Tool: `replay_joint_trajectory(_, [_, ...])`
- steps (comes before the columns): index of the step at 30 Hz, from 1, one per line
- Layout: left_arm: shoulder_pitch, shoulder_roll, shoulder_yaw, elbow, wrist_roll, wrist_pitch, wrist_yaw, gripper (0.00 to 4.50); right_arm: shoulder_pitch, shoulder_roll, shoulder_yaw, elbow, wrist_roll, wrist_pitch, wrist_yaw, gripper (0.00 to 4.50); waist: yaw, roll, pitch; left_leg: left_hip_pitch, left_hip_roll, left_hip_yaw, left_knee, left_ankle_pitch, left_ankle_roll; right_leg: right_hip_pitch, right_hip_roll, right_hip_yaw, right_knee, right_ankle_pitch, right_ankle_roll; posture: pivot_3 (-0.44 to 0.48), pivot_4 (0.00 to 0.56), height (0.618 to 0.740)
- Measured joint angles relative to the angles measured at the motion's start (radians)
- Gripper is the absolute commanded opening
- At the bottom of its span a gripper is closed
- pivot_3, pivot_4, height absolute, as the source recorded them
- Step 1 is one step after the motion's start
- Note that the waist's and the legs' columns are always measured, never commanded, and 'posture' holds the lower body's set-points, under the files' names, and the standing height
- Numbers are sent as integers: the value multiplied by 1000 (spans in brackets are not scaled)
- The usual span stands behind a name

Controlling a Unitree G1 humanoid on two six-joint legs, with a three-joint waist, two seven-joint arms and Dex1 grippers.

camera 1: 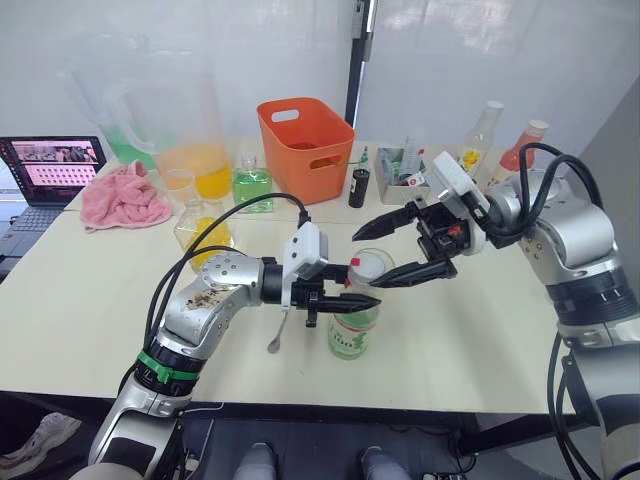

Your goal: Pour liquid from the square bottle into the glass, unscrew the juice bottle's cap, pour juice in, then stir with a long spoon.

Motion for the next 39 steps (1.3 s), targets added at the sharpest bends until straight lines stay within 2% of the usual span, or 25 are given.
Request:
replay_joint_trajectory(3, [0, 1, -1, -1, 0, 1, 1, 1490, 23, -6, -52, -36, 13, 29, -26, 4455, 1, 0, 0, 0, 0, 0, 0, 0, 0, 0, 0, 0, 0, 1, 1, 0, 150, 725])
replay_joint_trajectory(7, [-4, 1, -7, 2, -1, -3, -1, 1490, 123, -27, -158, -149, 61, 111, -126, 4455, 4, 0, 0, 0, 0, 0, 0, 0, 0, 0, 0, 0, 0, 1, 2, 0, 150, 725])
replay_joint_trajectory(13, [-18, -5, -12, 28, 0, -11, -17, 1490, 337, -17, -326, -443, 208, 287, -392, 4455, 4, 0, 0, 0, 0, 0, 0, 0, 0, 0, 0, 0, 0, 1, 2, 0, 150, 725])
replay_joint_trajectory(21, [-40, -21, -22, 74, 3, -33, -43, 1490, 442, 27, -366, -615, 246, 362, -659, 4455, 7, 0, 0, 0, 0, 0, 1, 0, 0, 1, 0, 0, -1, -2, -3, 0, 150, 725])
replay_joint_trajectory(32, [-50, -28, -27, 97, 5, -51, -57, 1490, 468, 25, -359, -649, 258, 369, -744, 4455, 7, 0, 0, 0, 0, 0, 1, 0, 0, 2, 0, 0, -1, -2, -3, 0, 150, 725])
replay_joint_trajectory(35, [-50, -28, -26, 97, 5, -51, -57, 1490, 468, 26, -354, -649, 273, 369, -751, 3669, 6, 0, 0, 0, 0, 0, 1, 0, 0, 2, 0, 0, -1, -2, -4, 0, 150, 725])
replay_joint_trajectory(39, [-50, -28, -26, 98, 7, -51, -55, 1490, 467, 26, -333, -661, 287, 370, -751, 2343, 6, 0, 0, 0, 0, 0, 1, 0, 0, 2, 0, 0, -1, -2, -4, 0, 150, 725])
